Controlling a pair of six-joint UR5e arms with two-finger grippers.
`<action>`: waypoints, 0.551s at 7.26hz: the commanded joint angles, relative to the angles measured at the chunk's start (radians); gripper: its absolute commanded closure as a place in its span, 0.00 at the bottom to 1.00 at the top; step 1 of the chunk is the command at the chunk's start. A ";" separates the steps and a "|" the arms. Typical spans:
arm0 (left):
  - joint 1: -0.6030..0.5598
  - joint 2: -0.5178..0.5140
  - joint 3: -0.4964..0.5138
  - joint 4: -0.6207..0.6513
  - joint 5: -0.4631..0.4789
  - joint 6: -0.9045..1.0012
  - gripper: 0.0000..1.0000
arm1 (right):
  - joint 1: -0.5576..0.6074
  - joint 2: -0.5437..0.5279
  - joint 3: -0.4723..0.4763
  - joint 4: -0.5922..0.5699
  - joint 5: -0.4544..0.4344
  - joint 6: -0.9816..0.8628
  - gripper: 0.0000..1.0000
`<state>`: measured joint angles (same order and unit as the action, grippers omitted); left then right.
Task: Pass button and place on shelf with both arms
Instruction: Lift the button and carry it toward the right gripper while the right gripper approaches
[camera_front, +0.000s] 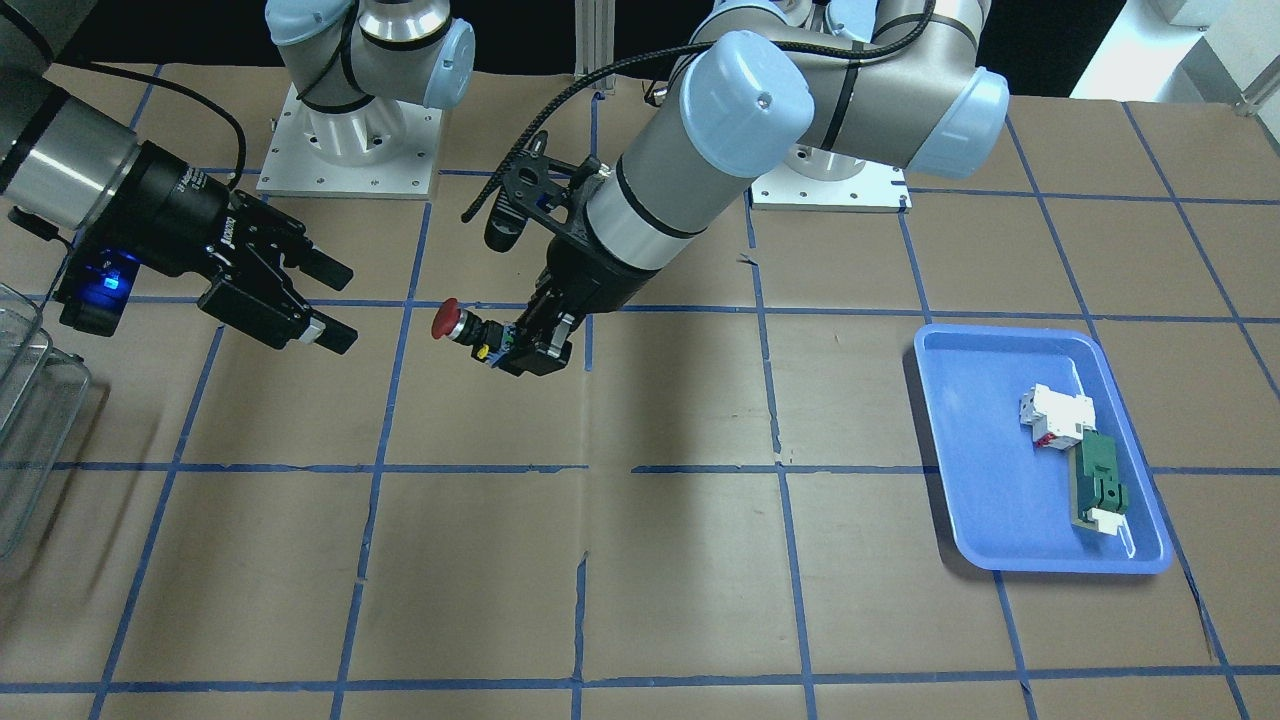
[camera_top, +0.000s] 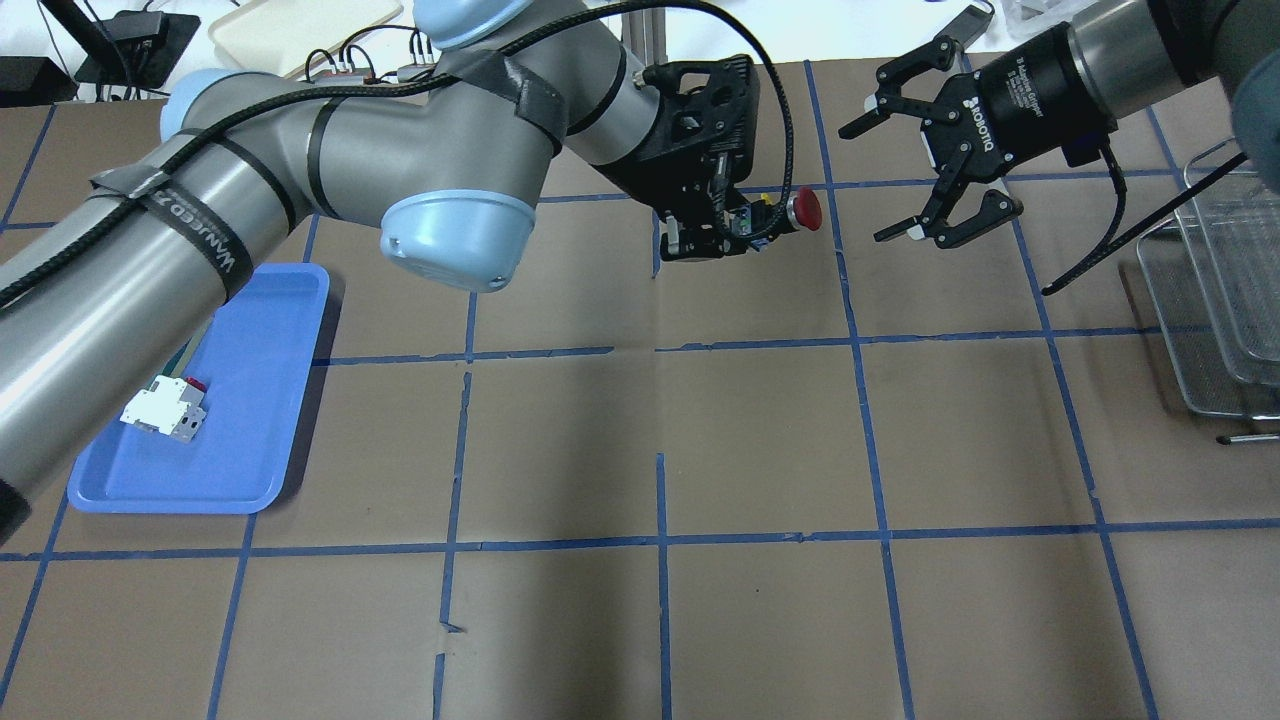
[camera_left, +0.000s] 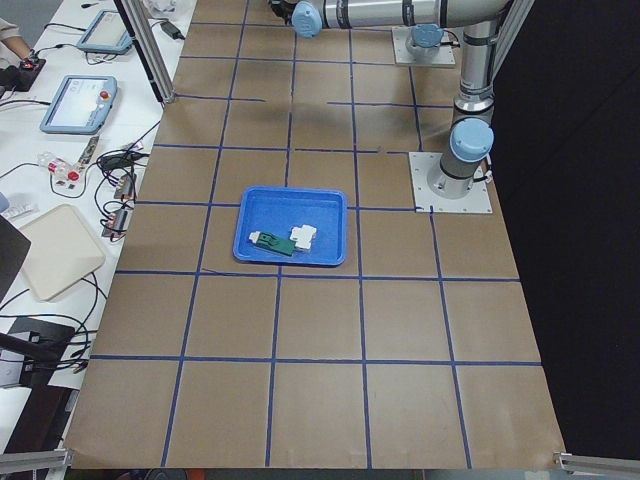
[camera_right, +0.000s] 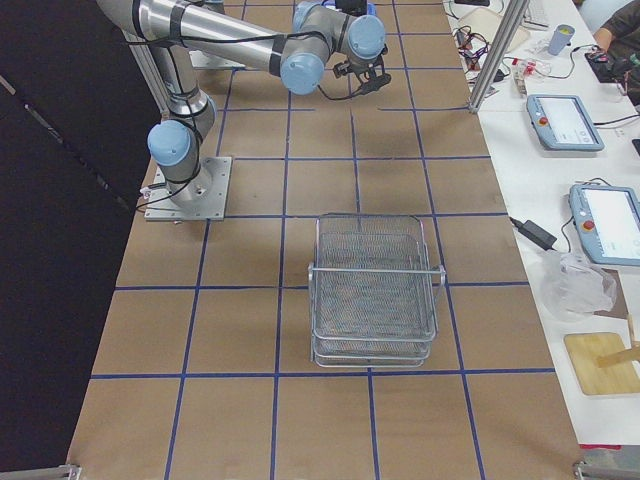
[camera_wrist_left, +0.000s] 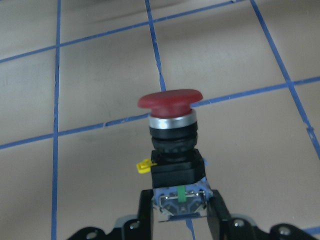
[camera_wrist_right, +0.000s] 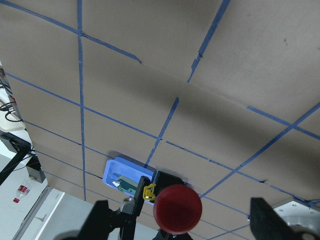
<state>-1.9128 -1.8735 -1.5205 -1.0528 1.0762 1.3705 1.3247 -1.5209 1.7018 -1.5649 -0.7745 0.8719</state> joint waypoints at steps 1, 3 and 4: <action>-0.046 -0.038 0.078 0.008 0.020 -0.074 1.00 | -0.002 -0.008 0.044 0.002 0.055 0.021 0.00; -0.048 -0.044 0.092 0.008 0.021 -0.083 1.00 | -0.005 -0.008 0.042 -0.001 0.055 0.022 0.00; -0.048 -0.044 0.092 0.008 0.021 -0.087 1.00 | -0.007 -0.010 0.039 0.002 0.050 0.033 0.00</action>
<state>-1.9592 -1.9161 -1.4315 -1.0448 1.0962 1.2904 1.3197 -1.5293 1.7427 -1.5653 -0.7211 0.8959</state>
